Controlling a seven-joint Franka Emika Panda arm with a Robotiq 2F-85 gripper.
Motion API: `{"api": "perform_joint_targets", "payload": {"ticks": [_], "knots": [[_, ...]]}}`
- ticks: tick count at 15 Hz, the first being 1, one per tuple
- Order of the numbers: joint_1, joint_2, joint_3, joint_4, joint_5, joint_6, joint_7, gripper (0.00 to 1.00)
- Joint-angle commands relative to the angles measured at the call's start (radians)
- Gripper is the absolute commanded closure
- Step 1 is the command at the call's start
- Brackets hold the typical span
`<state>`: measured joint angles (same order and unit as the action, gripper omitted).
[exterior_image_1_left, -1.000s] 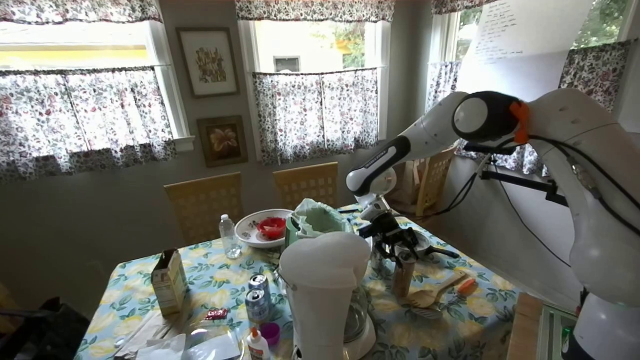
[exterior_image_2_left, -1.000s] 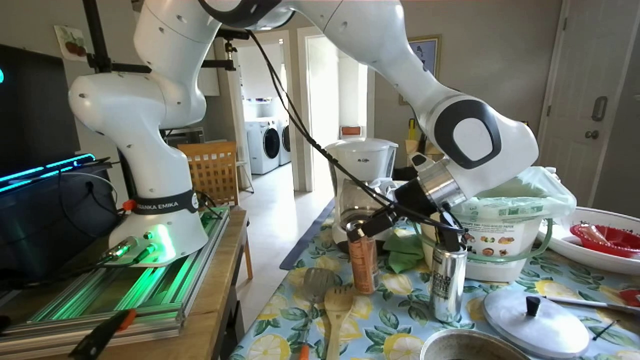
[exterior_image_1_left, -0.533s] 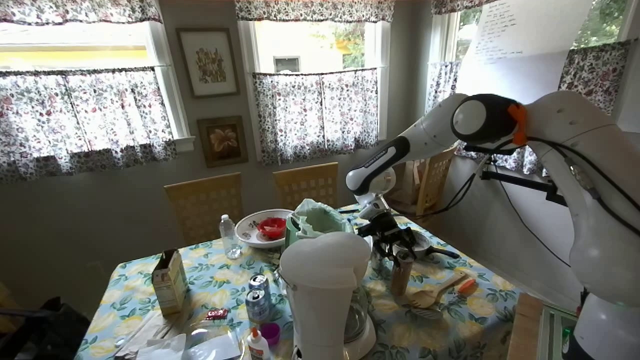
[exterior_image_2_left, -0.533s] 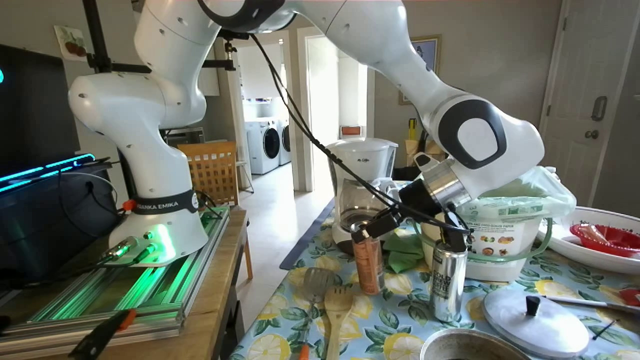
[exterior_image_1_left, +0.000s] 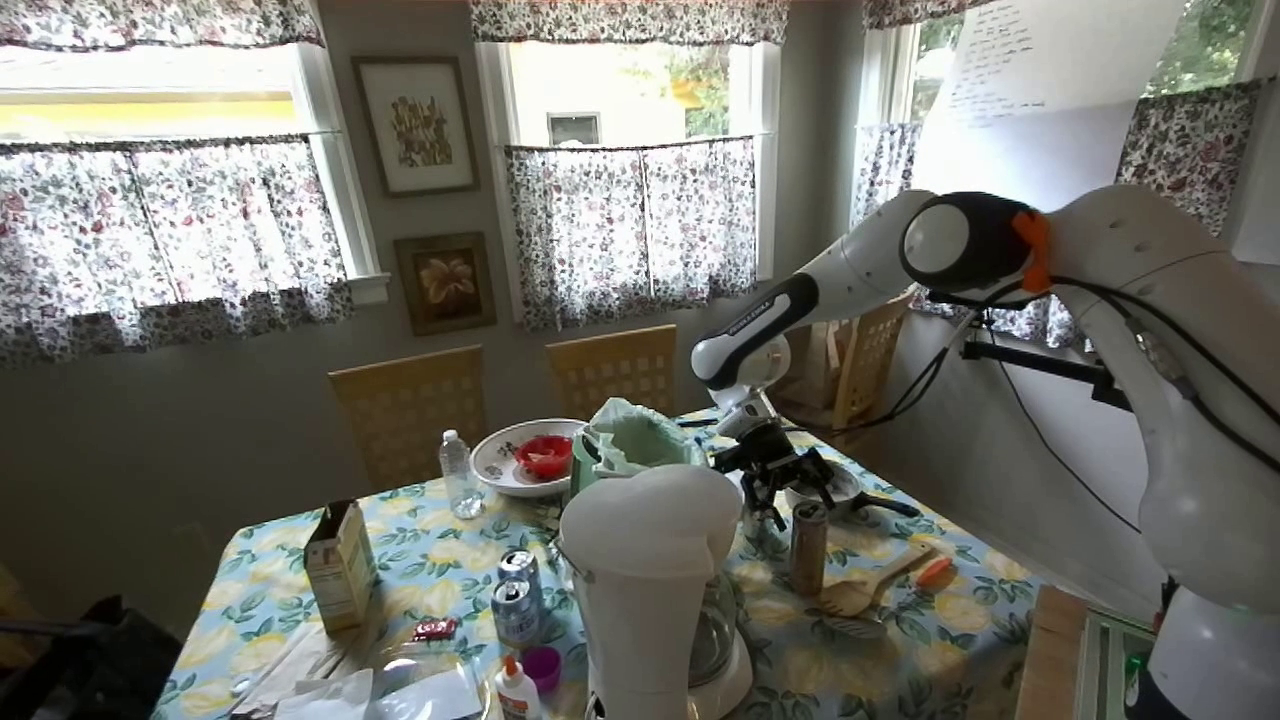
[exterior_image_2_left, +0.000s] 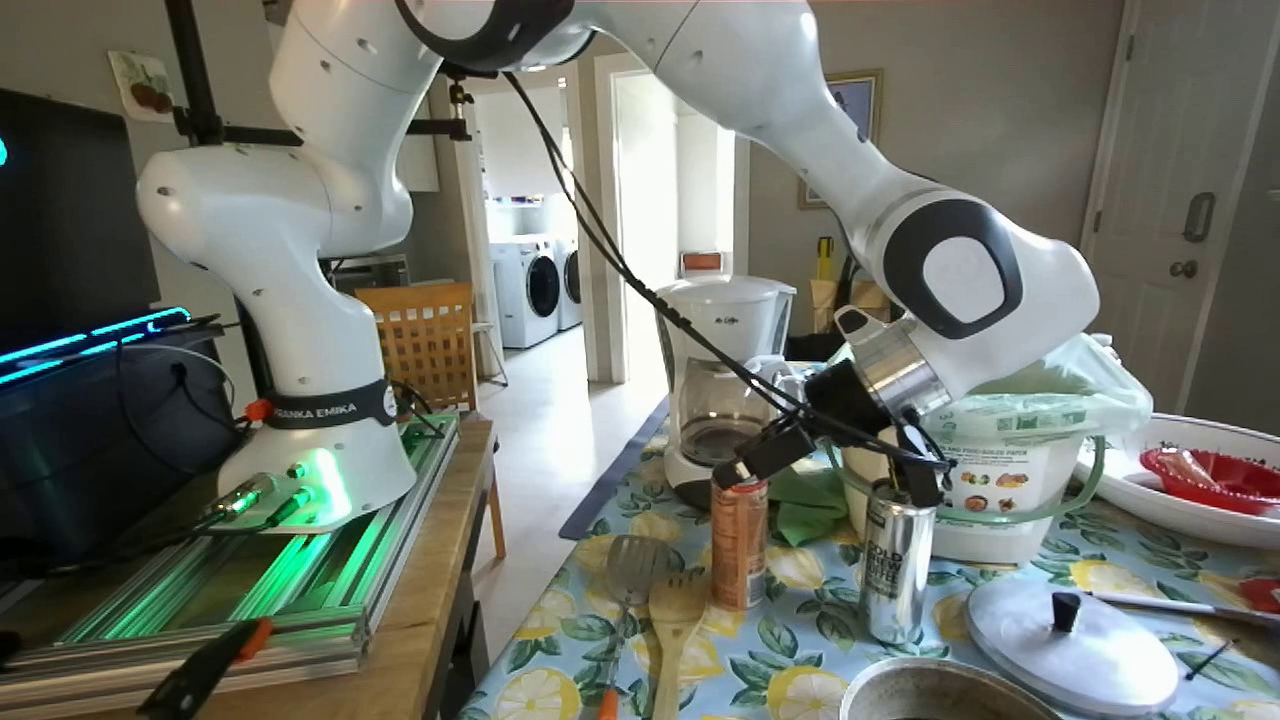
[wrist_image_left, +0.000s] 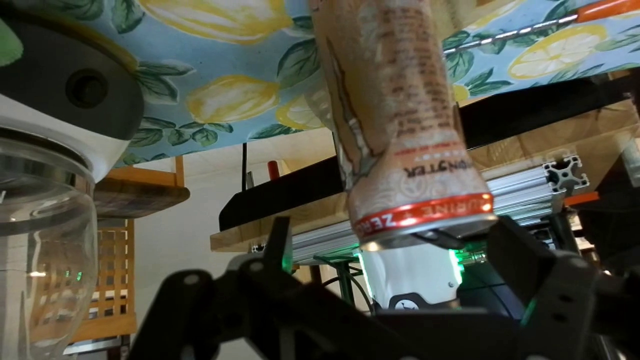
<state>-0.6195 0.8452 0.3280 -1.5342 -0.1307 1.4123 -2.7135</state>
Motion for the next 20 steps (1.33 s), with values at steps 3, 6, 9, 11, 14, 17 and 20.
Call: {"api": "perform_joint_targets", "payload": {"ticks": [3, 6, 9, 11, 14, 17, 20], "knots": [[-0.028, 0.001, 0.024, -0.004, -0.011, 0.004, -0.034, 0.00], [-0.041, -0.018, 0.031, -0.025, -0.006, 0.008, -0.033, 0.00], [-0.054, -0.045, 0.035, -0.056, 0.007, 0.021, -0.031, 0.00], [-0.063, -0.062, 0.036, -0.071, 0.011, 0.027, -0.026, 0.00], [-0.077, -0.090, 0.038, -0.100, 0.015, 0.040, -0.023, 0.00], [-0.092, -0.133, 0.043, -0.139, 0.015, 0.065, -0.022, 0.00], [-0.105, -0.207, 0.053, -0.209, 0.008, 0.137, -0.017, 0.00]]}}
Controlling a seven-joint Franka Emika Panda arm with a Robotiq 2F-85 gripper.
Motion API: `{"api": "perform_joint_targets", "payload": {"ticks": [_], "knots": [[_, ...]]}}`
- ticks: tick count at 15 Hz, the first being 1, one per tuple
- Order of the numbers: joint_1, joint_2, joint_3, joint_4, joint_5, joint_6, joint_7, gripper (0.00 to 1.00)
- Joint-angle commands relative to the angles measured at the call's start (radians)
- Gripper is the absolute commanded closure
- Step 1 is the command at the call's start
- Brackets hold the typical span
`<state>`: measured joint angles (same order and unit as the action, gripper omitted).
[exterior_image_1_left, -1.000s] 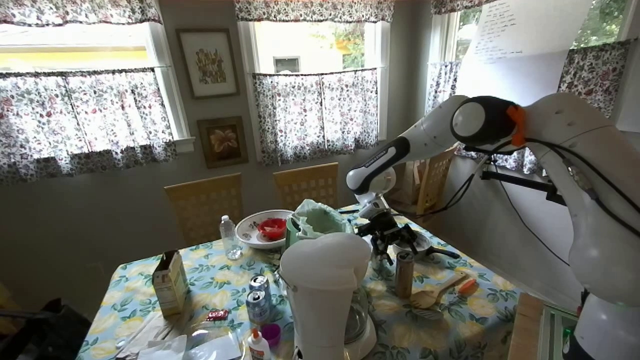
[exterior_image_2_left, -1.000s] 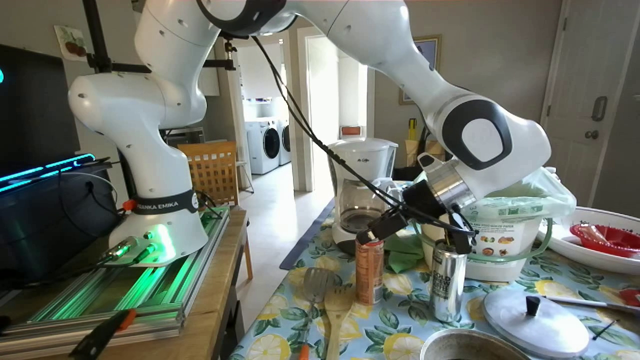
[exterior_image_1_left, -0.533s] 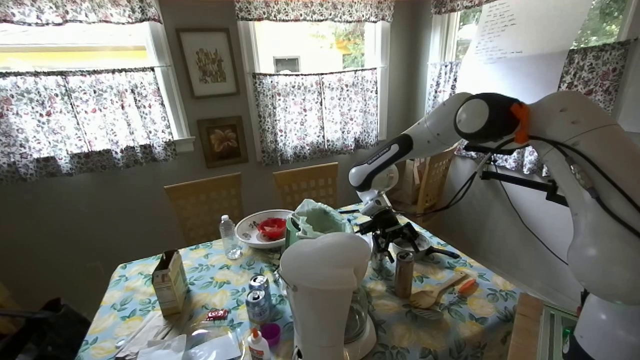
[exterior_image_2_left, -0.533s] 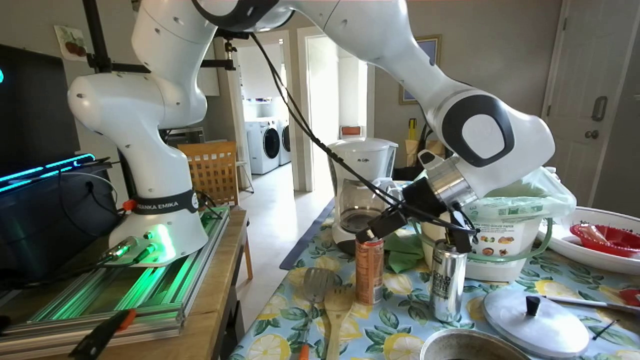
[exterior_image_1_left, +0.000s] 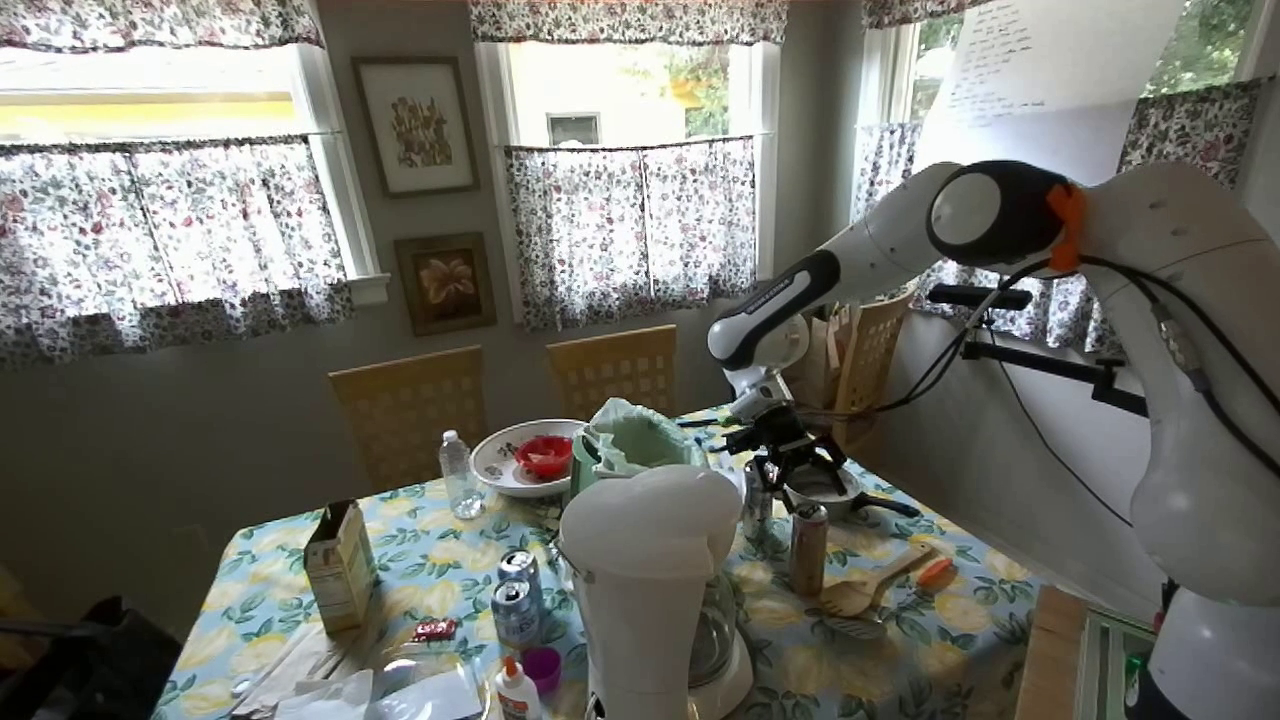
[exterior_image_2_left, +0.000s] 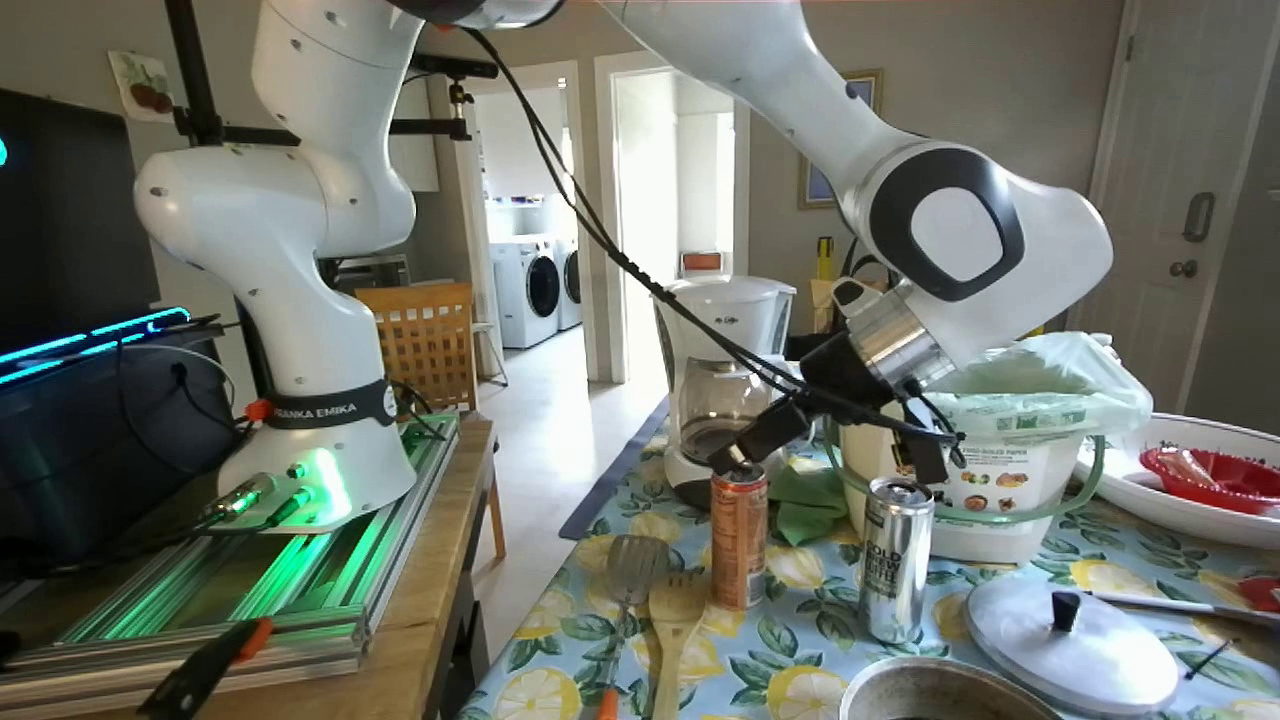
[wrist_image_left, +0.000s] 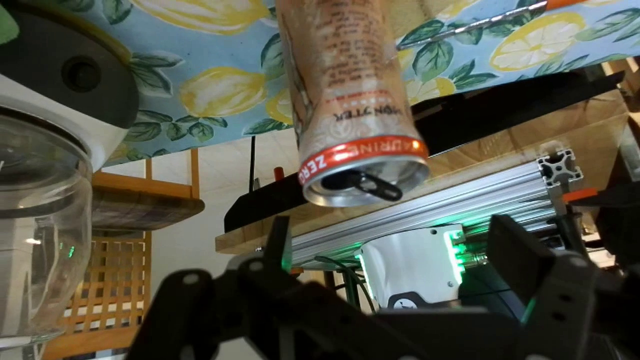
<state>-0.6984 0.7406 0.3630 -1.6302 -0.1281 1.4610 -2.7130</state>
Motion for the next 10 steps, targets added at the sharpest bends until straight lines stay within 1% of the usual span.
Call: {"api": "perform_joint_targets", "payload": {"ticks": [1, 8, 9, 10], "knots": [[-0.028, -0.133, 0.024, -0.140, -0.001, 0.121, -0.020, 0.00], [-0.035, -0.320, 0.059, -0.300, 0.000, 0.299, -0.020, 0.00], [0.077, -0.371, -0.065, -0.324, 0.059, 0.335, -0.060, 0.00], [-0.018, -0.371, 0.044, -0.340, 0.010, 0.360, -0.019, 0.00]]}}
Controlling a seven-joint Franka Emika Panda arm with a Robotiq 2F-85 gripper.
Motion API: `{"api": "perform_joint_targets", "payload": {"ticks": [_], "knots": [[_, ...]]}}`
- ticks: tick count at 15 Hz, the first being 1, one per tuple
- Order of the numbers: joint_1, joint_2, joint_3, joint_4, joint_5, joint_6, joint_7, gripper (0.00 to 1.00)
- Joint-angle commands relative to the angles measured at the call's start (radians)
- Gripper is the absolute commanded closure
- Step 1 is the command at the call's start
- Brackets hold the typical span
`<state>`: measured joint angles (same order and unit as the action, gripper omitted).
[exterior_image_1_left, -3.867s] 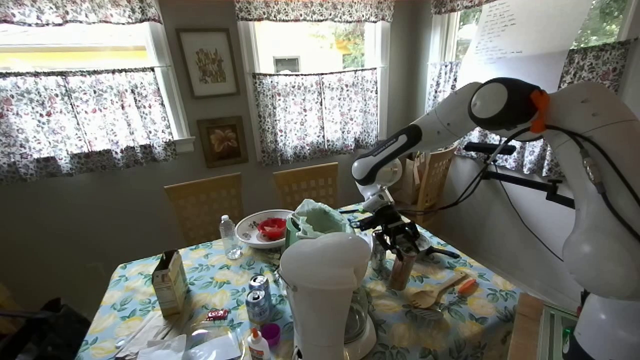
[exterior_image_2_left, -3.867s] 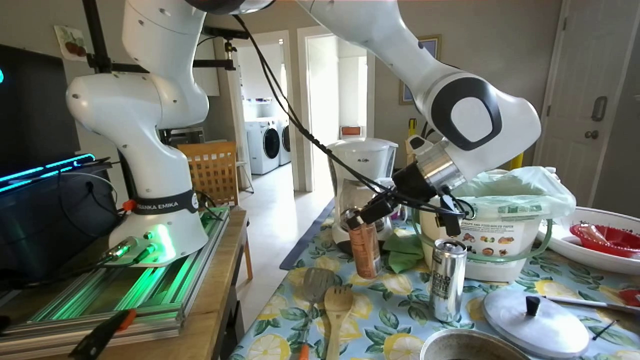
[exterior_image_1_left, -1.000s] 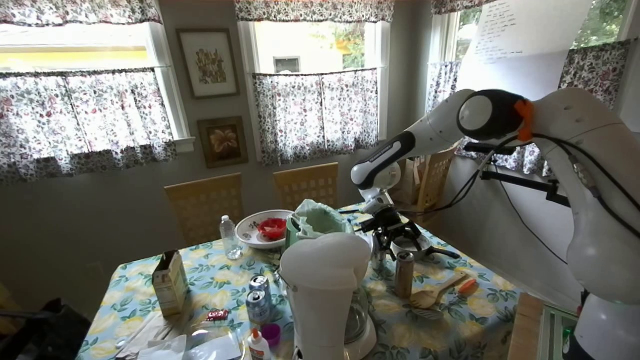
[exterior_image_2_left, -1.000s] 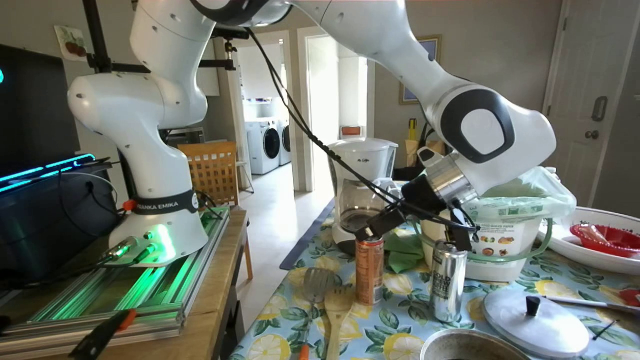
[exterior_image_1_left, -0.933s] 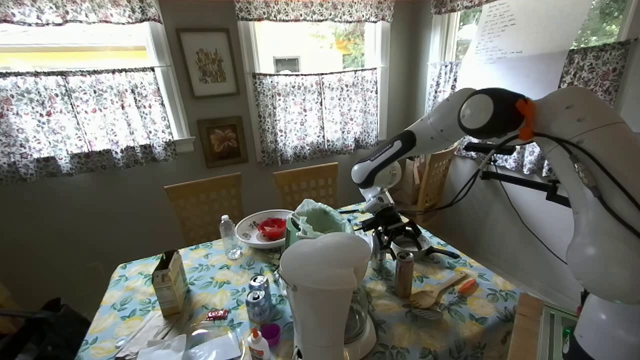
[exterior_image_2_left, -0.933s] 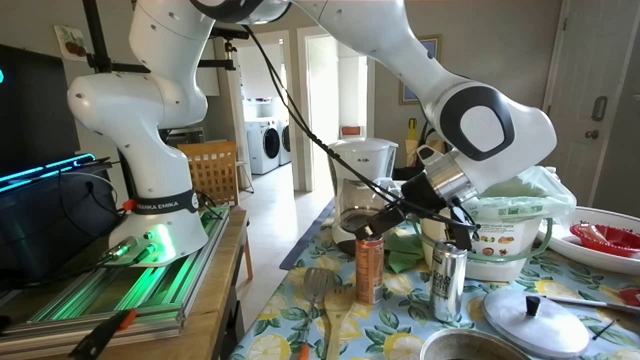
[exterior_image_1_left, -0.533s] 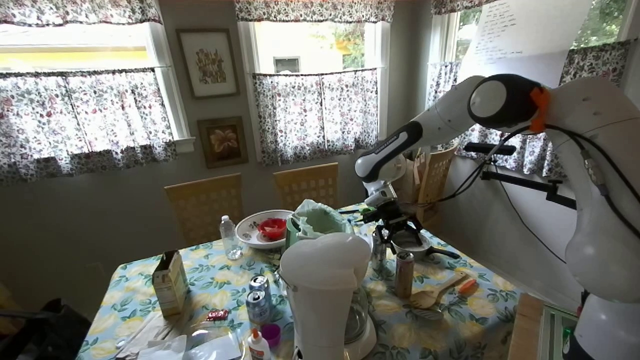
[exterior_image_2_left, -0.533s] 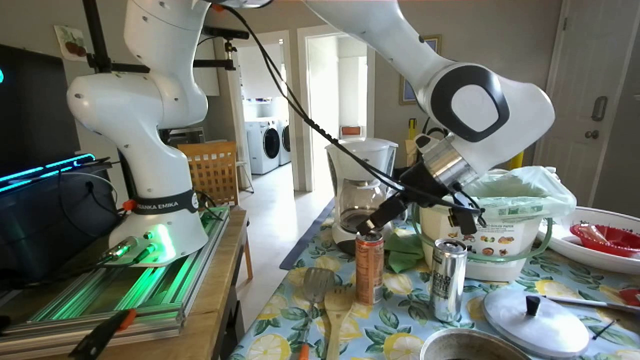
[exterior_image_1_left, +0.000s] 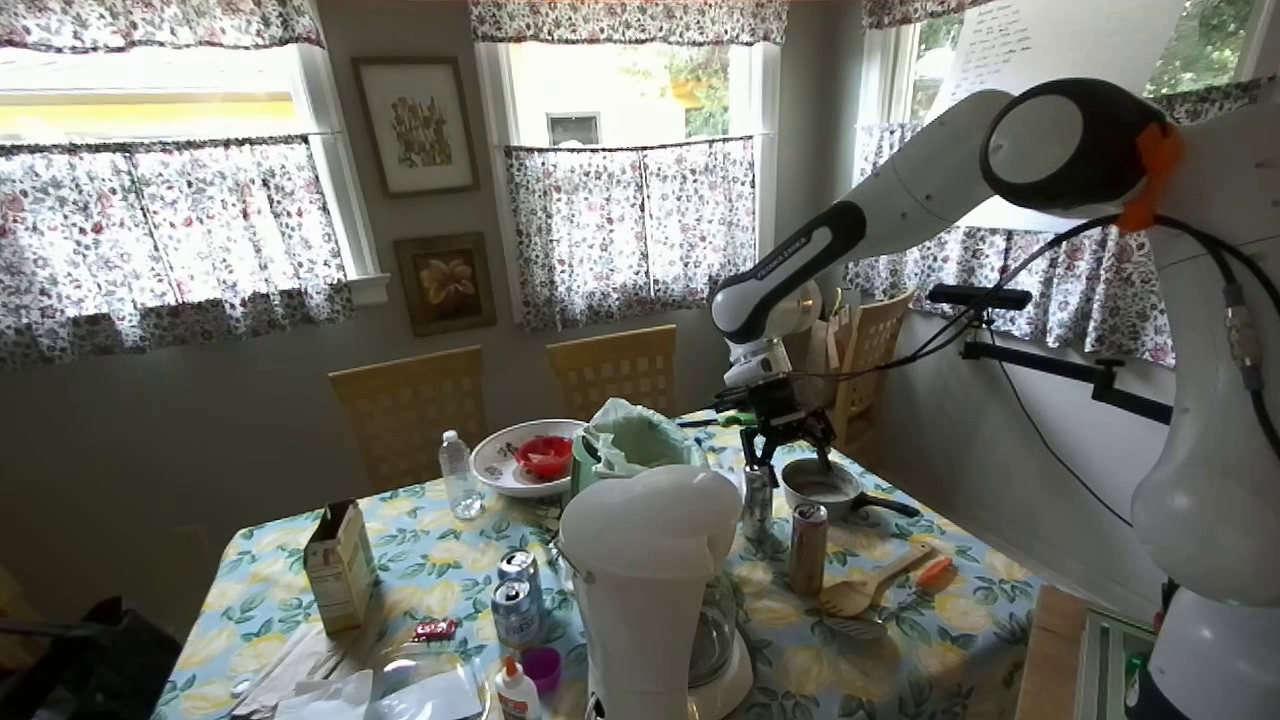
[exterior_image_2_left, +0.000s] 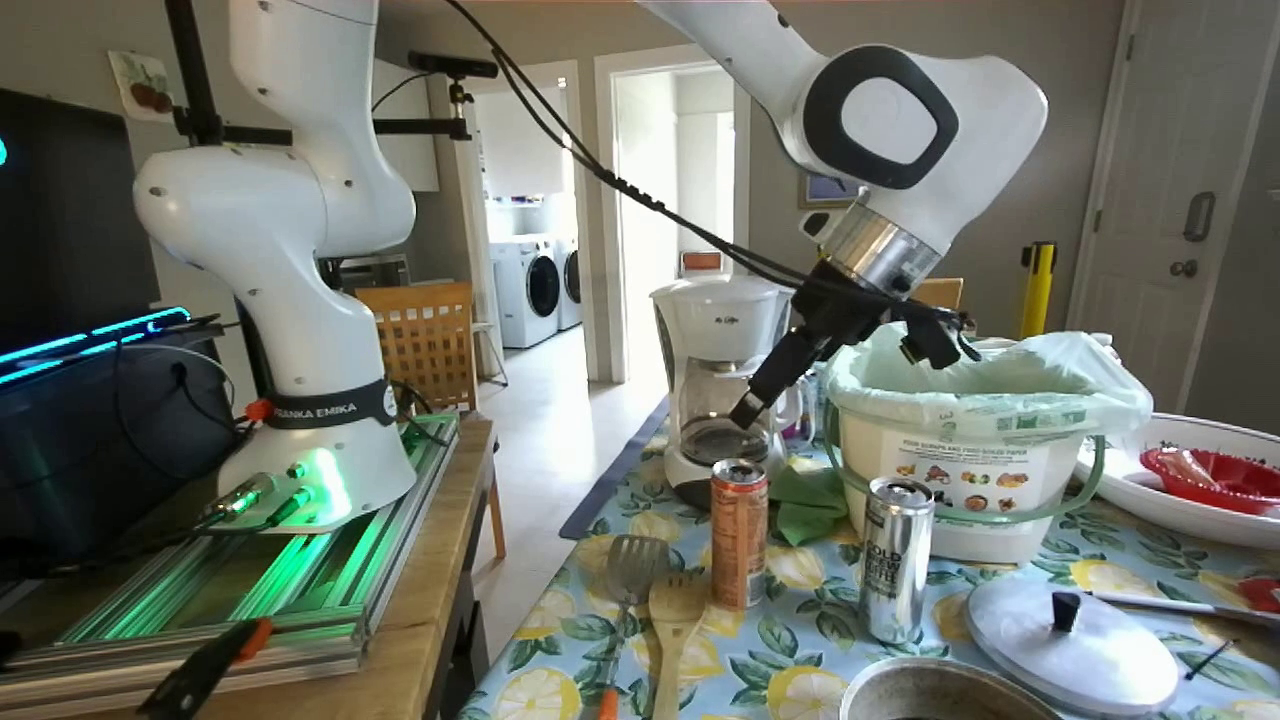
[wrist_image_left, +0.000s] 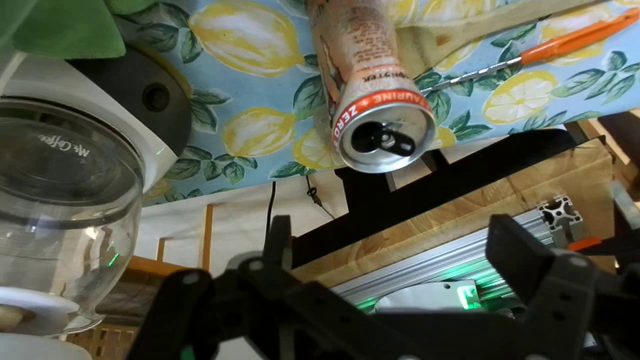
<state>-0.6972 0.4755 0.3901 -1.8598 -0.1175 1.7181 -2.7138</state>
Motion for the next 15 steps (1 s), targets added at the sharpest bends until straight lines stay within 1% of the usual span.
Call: {"api": "perform_joint_targets", "payload": {"ticks": [1, 2, 3, 4, 5, 6, 8, 10, 12, 15], "knots": [[-0.005, -0.131, 0.004, -0.130, 0.001, 0.138, -0.016, 0.00], [0.119, -0.168, -0.130, -0.144, 0.055, 0.172, -0.056, 0.00], [0.015, -0.170, -0.012, -0.158, 0.009, 0.190, -0.014, 0.00], [0.031, -0.190, -0.028, -0.170, 0.016, 0.209, -0.008, 0.00], [0.161, -0.220, -0.163, -0.179, 0.065, 0.231, -0.042, 0.00], [0.183, -0.234, -0.184, -0.187, 0.068, 0.242, -0.040, 0.00], [0.262, -0.260, -0.262, -0.206, 0.078, 0.266, -0.032, 0.00], [0.324, -0.279, -0.318, -0.218, 0.075, 0.280, -0.024, 0.00], [0.369, -0.298, -0.359, -0.233, 0.071, 0.292, -0.018, 0.00], [0.416, -0.317, -0.399, -0.248, 0.066, 0.302, -0.013, 0.00]]}}
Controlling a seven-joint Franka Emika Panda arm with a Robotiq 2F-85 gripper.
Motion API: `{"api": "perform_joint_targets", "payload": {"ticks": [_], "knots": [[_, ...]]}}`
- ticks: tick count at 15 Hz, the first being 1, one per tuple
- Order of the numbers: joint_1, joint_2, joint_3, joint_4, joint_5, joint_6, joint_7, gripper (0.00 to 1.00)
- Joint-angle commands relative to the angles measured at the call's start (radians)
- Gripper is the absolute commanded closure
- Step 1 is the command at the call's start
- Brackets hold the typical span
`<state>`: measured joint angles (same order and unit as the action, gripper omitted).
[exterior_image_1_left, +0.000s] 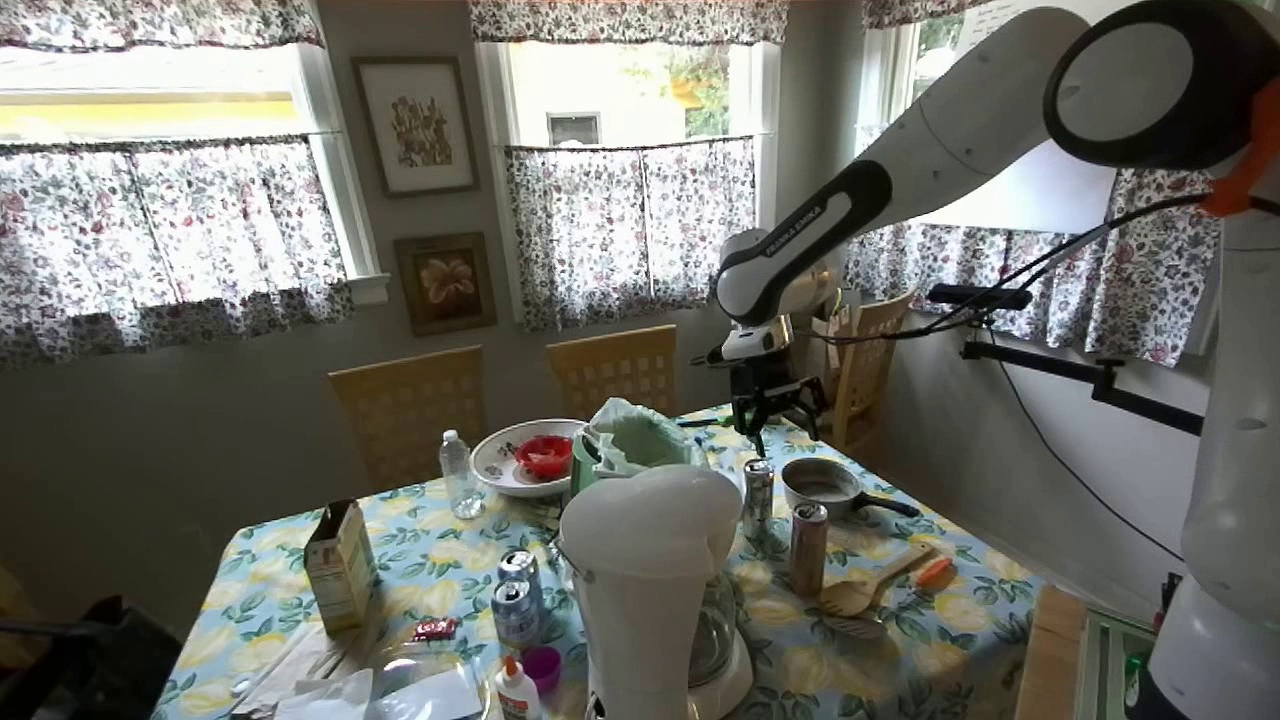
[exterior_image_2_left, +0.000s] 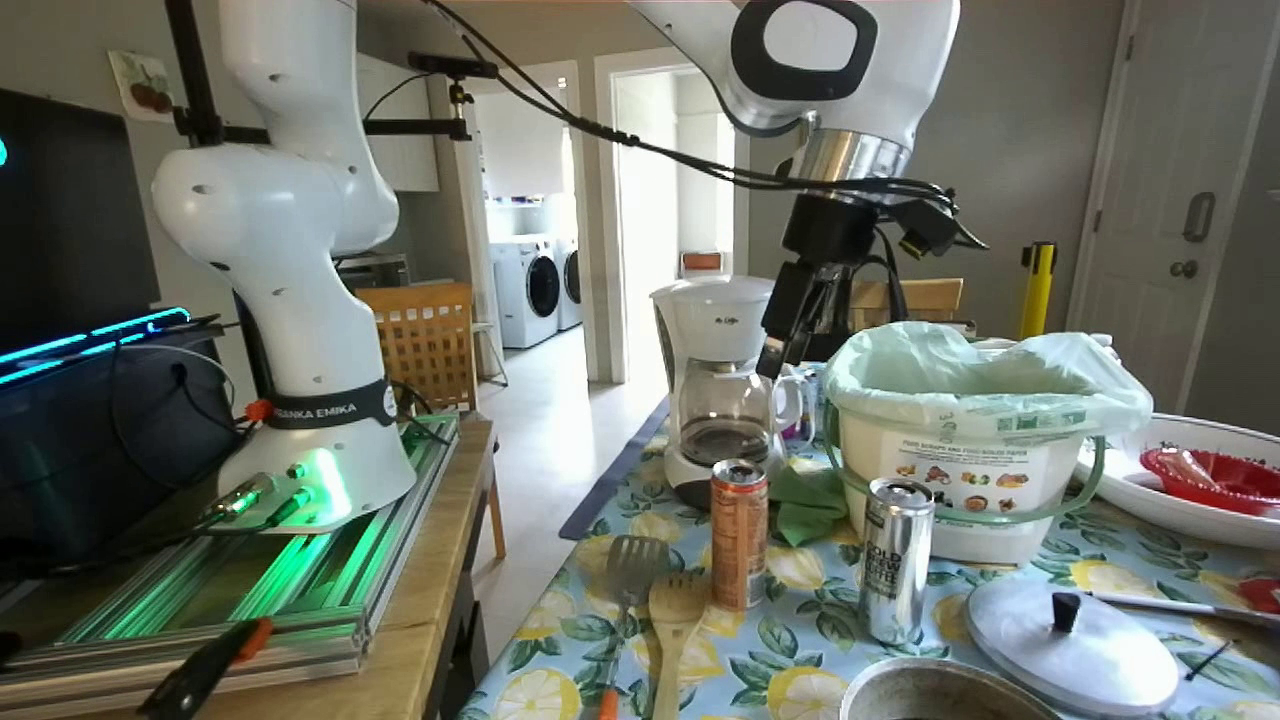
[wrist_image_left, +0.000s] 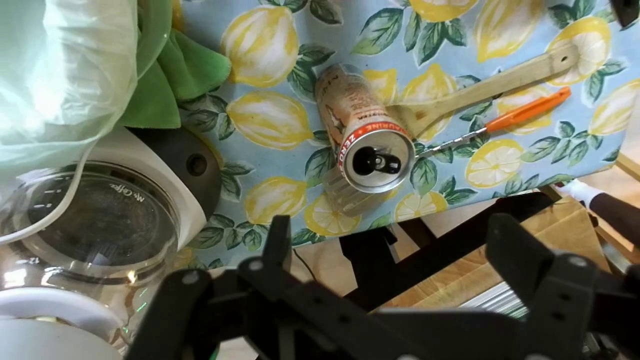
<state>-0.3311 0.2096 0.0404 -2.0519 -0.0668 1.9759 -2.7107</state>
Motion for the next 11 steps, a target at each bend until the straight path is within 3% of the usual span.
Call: {"api": "perform_joint_targets", "payload": {"ticks": [1, 11], "knots": [[0.061, -0.057, -0.060, -0.061, 0.013, 0.049, -0.015, 0.00], [0.097, -0.030, -0.093, -0.025, 0.007, 0.014, -0.002, 0.00]]}}
